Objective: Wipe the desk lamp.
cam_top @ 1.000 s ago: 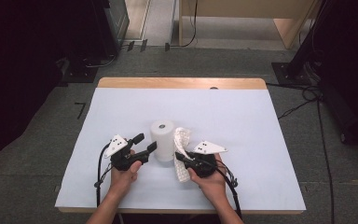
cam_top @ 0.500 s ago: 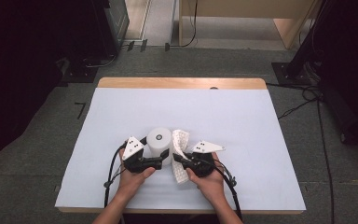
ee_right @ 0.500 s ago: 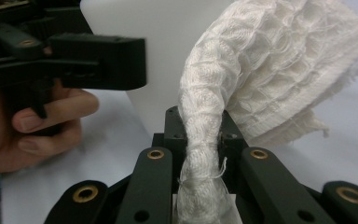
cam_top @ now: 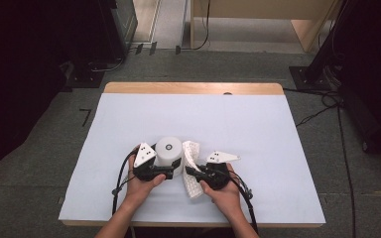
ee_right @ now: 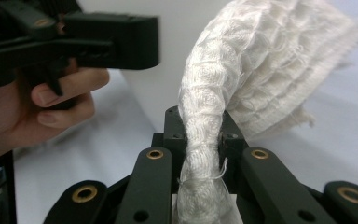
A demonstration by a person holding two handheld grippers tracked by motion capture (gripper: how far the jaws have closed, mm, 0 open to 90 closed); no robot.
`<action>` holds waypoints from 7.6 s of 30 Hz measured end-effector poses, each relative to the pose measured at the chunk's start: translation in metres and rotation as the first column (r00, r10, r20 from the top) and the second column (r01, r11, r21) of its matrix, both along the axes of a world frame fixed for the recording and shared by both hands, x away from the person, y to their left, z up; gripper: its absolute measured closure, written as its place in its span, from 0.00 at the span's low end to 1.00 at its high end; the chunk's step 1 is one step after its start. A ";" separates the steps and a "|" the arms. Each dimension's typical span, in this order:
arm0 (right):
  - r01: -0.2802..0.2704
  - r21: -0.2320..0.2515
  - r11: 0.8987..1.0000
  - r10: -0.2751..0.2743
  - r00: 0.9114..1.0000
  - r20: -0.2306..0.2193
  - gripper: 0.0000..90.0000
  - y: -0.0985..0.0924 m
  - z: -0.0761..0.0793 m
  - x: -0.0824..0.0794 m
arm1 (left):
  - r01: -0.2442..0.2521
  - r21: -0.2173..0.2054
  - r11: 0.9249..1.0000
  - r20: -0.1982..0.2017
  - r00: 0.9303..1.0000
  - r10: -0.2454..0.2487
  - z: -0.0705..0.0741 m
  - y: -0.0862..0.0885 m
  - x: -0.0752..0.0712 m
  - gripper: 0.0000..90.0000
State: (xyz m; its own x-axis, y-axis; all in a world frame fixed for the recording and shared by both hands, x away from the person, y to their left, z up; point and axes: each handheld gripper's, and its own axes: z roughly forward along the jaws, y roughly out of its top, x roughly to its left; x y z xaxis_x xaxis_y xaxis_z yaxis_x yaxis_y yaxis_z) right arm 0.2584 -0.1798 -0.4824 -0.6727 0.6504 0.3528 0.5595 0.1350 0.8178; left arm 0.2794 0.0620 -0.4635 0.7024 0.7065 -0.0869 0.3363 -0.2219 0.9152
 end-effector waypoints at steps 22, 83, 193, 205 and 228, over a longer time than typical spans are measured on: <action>0.016 0.079 0.997 -0.020 0.999 0.042 0.89 -0.012 0.014 -0.001 | 0.141 0.032 0.990 0.026 0.990 -0.141 0.000 -0.005 -0.008 0.09; 0.001 0.087 0.996 -0.008 0.997 0.081 0.89 -0.005 0.022 -0.009 | 0.059 -0.086 0.995 -0.015 0.998 -0.061 0.014 0.004 -0.007 0.10; -0.006 0.097 0.995 -0.013 0.981 0.193 0.89 -0.010 0.049 -0.014 | 0.179 -0.060 0.982 -0.033 0.983 -0.181 0.001 0.000 -0.002 0.10; -0.020 0.036 0.999 0.018 0.997 0.071 0.89 -0.002 0.016 -0.001 | 0.155 -0.087 0.984 -0.022 0.987 -0.158 0.008 0.012 0.002 0.10; 0.135 0.092 0.987 -0.147 0.980 0.136 0.89 -0.042 0.030 -0.001 | 0.090 0.086 0.992 0.058 0.994 -0.095 -0.008 0.003 -0.004 0.09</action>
